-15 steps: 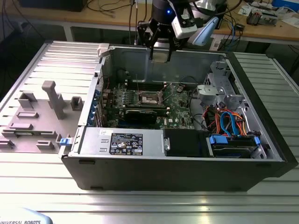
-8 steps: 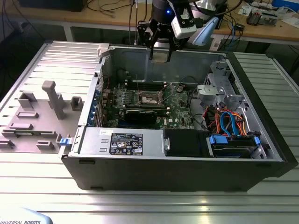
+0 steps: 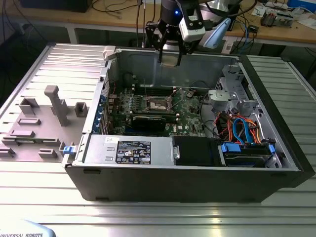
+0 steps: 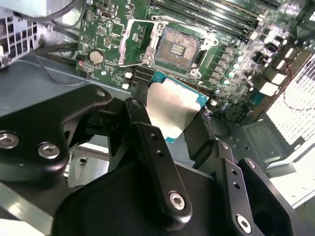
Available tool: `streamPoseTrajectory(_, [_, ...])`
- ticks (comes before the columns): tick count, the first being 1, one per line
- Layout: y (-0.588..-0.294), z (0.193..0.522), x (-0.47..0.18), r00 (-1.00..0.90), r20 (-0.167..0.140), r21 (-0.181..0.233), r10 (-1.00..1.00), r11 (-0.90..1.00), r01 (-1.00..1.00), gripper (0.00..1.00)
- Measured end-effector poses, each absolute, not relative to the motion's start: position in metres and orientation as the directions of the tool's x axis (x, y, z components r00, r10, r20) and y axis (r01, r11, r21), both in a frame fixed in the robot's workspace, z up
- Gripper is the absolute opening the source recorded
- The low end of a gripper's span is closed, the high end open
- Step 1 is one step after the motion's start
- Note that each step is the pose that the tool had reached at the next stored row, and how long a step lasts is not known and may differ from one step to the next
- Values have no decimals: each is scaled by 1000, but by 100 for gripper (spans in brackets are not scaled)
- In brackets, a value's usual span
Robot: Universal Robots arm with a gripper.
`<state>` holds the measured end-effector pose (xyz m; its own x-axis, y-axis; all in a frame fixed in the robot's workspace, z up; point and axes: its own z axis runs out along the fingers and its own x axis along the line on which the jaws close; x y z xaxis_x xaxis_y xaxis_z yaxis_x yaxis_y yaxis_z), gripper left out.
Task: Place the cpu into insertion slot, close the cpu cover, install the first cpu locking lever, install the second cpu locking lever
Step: 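Place the cpu into insertion slot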
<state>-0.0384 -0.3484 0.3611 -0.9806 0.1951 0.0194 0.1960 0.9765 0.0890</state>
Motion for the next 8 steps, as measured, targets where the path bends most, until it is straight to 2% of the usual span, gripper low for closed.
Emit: streamPoseTrajectory(8, [-348, 361, -39, -977, 19, 89, 213, 973, 214, 54])
